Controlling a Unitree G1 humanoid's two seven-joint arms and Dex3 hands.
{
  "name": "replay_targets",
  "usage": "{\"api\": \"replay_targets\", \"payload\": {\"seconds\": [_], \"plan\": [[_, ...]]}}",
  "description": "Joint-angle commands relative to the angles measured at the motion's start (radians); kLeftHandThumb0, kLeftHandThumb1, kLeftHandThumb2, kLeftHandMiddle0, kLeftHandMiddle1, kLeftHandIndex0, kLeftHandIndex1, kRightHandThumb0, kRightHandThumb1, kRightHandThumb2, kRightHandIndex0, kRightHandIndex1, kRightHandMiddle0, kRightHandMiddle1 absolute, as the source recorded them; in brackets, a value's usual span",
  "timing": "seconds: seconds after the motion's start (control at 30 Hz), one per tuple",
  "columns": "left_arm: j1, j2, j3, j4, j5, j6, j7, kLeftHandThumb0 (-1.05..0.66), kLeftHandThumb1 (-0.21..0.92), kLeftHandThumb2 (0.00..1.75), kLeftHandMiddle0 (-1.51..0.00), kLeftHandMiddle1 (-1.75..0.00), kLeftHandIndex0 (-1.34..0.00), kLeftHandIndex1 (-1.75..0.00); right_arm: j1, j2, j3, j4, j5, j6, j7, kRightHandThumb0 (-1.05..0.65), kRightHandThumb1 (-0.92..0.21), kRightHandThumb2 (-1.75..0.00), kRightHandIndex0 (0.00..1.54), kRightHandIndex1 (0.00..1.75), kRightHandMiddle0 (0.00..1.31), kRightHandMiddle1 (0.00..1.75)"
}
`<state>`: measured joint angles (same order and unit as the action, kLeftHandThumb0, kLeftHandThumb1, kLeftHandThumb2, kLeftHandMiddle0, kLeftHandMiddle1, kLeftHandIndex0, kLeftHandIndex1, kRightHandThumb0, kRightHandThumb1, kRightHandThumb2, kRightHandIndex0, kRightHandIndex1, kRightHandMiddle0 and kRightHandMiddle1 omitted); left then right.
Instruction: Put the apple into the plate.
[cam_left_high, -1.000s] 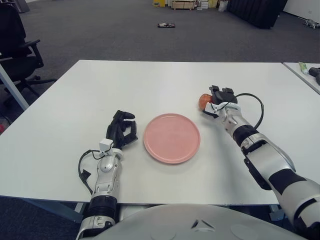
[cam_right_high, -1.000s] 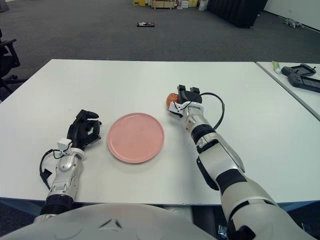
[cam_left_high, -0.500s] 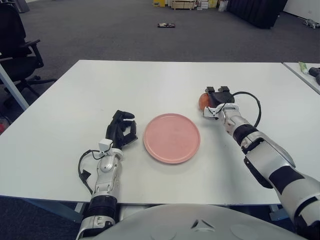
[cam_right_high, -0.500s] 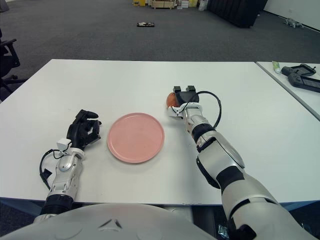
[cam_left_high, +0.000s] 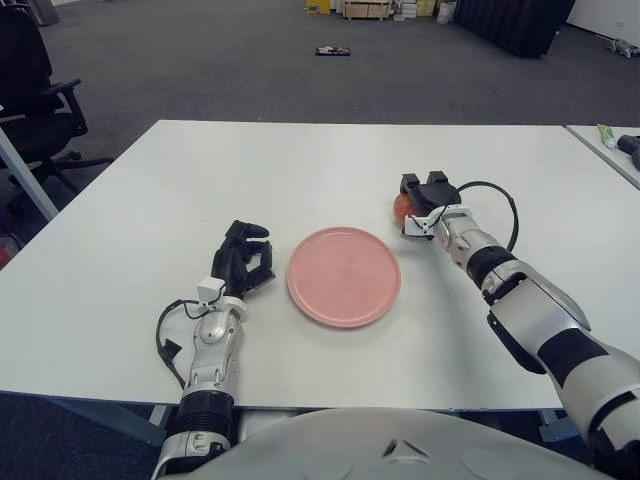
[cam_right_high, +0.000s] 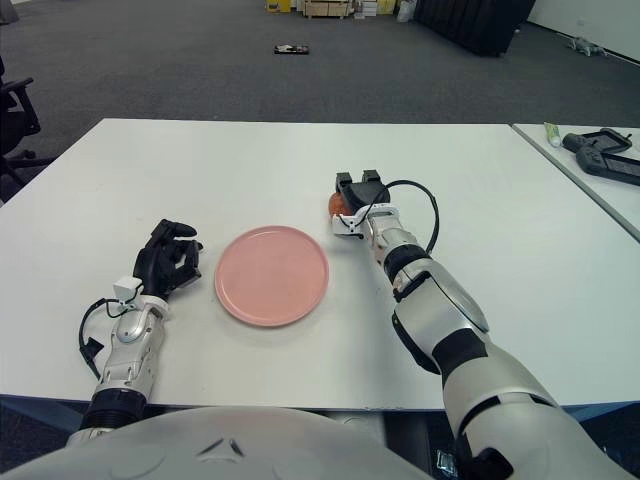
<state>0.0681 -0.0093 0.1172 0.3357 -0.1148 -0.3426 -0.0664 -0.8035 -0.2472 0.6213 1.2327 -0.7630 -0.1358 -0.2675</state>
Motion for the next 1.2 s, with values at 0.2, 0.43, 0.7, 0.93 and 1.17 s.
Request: {"api": "replay_targets", "payload": {"seconds": [0.2,0.43,0.7,0.93,1.17], "plan": [[0.03,0.001,0.009,0.038,-0.007,0.053,0.005,-0.41,0.55,1.03,-0.78,-1.75,-0.43,-1.75,0.037,-0.007,-0.041,0.016,0.056,-0.054,0.063,-0.01,-0.17,-1.5,0.74,1.73,0.47,1.75],[0.03,0.002,0.01,0.036,-0.005,0.054,0.007,-0.41,0.55,1.04,-0.79,-1.75,-0.43,-1.75,0.04,-0.012,-0.052,0.02,0.068,-0.094,0.086,-0.01,-0.04,-1.64,0.84,1.75,0.56,1.75],[0.027,0.003,0.014,0.034,-0.008,0.061,0.008,-0.41,0.55,1.04,-0.79,-1.75,-0.43,-1.75,0.041,-0.02,-0.063,-0.003,0.078,-0.107,0.066,-0.01,0.05,-1.74,0.9,1.75,0.64,1.74],[0.029,0.004,0.016,0.025,0.001,0.07,0.021,-0.41,0.54,1.05,-0.79,-1.75,-0.44,-1.75,0.054,-0.008,-0.097,-0.016,0.101,-0.086,0.012,-0.01,0.04,-1.73,0.88,1.75,0.64,1.75],[0.03,0.007,0.017,0.019,-0.004,0.078,0.016,-0.41,0.54,1.05,-0.79,-1.75,-0.44,-1.75,0.067,0.003,-0.155,-0.045,0.147,-0.075,-0.019,-0.01,0.05,-1.74,0.89,1.75,0.66,1.75]]}}
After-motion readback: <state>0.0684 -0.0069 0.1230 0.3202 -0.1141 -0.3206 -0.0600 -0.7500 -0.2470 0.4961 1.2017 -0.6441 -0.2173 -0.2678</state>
